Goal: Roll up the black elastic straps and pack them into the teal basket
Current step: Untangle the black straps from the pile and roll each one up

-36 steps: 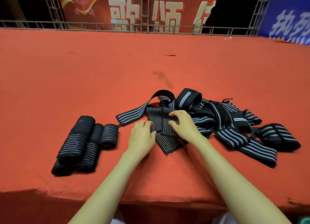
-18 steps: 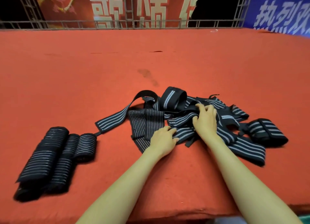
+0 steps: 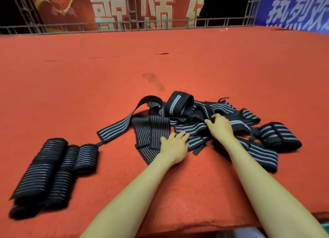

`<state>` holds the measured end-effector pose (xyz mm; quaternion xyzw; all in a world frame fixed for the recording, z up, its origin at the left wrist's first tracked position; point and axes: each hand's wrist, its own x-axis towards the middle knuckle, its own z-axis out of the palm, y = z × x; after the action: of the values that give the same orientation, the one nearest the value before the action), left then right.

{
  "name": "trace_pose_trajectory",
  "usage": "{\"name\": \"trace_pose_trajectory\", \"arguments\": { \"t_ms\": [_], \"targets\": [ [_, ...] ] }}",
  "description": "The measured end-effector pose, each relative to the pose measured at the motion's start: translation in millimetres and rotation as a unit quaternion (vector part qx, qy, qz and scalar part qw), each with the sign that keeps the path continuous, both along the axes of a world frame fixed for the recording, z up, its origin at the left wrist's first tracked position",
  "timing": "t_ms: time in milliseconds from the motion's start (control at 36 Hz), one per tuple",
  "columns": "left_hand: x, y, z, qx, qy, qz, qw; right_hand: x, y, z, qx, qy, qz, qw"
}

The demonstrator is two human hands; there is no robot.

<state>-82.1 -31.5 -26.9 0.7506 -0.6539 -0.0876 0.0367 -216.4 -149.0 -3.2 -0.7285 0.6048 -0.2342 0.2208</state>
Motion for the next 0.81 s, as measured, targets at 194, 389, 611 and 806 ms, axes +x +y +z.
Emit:
{"name": "trace_pose_trajectory", "arguments": {
  "t_ms": [194, 389, 611, 806],
  "targets": [
    [8, 5, -3, -0.022, 0.052, -0.006, 0.998, -17, 37, 29, -0.128, -0.152, 0.045, 0.979],
    [2, 35, 25, -0.252, 0.478, 0.120, 0.833, -12, 91, 47, -0.173, -0.169, 0.156, 0.958],
    [2, 64, 53, -0.114, 0.636, 0.153, 0.748, 1, 134, 9, -0.179, -0.067, 0.295, 0.936],
    [20, 68, 47, -0.187, 0.488, 0.216, 0.825, -11, 135, 14, -0.061, -0.124, 0.285, 0.948]
  ]
}}
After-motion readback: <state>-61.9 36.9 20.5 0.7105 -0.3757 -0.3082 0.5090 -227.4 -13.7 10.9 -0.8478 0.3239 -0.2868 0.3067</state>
